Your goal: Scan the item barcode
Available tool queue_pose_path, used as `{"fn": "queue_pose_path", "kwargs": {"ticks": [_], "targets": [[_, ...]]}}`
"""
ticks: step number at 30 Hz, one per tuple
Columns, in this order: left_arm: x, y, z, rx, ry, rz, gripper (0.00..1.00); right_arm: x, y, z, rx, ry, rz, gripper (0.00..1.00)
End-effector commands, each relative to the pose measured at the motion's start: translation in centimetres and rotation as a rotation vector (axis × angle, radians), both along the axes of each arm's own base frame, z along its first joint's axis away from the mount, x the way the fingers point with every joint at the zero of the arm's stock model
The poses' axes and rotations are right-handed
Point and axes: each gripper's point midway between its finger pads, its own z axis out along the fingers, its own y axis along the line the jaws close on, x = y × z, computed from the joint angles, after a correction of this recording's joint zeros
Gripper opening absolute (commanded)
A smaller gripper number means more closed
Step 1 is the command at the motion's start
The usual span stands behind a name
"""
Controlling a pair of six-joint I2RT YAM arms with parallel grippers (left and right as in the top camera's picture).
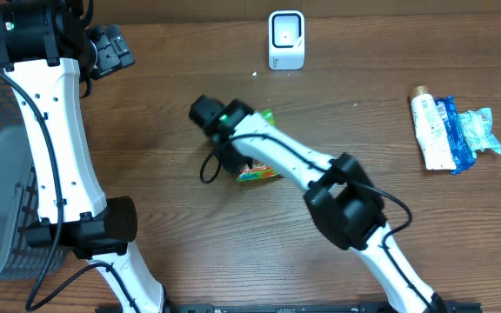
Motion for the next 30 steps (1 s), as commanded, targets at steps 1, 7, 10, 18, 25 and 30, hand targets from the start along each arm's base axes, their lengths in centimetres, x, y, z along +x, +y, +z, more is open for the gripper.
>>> {"fn": "queue_pose_path", "kwargs": {"ticks": [1, 7, 10, 18, 25, 30], "targets": [[-0.3, 0.0, 0.7, 0.007, -0.015, -0.012, 1.0, -2.9, 5.1, 10.0, 0.516, 0.212, 0.13, 0.04], [-0.3, 0.0, 0.7, 0.007, -0.015, -0.012, 1.0, -3.5, 6.4, 18.3, 1.028, 0.456, 0.224, 0.04], [-0.3, 0.0, 0.7, 0.007, -0.015, -0.012, 1.0, -3.1, 6.1, 19.6, 1.182, 0.531, 0.252, 0.04], [-0.3, 0.0, 0.7, 0.007, -0.015, -0.012, 1.0, 0.2, 6.0, 13.2, 1.21, 0.615, -0.037, 0.04], [-0.3, 0.0, 0.7, 0.007, -0.015, -0.012, 0.99, 3.2, 4.7, 9.9, 1.252, 0.545, -0.229, 0.04], [-0.3, 0.0, 0.7, 0.007, -0.015, -0.012, 1.0, 5.6, 1.7, 6.9, 1.175, 0.454, -0.35, 0.04]]}}
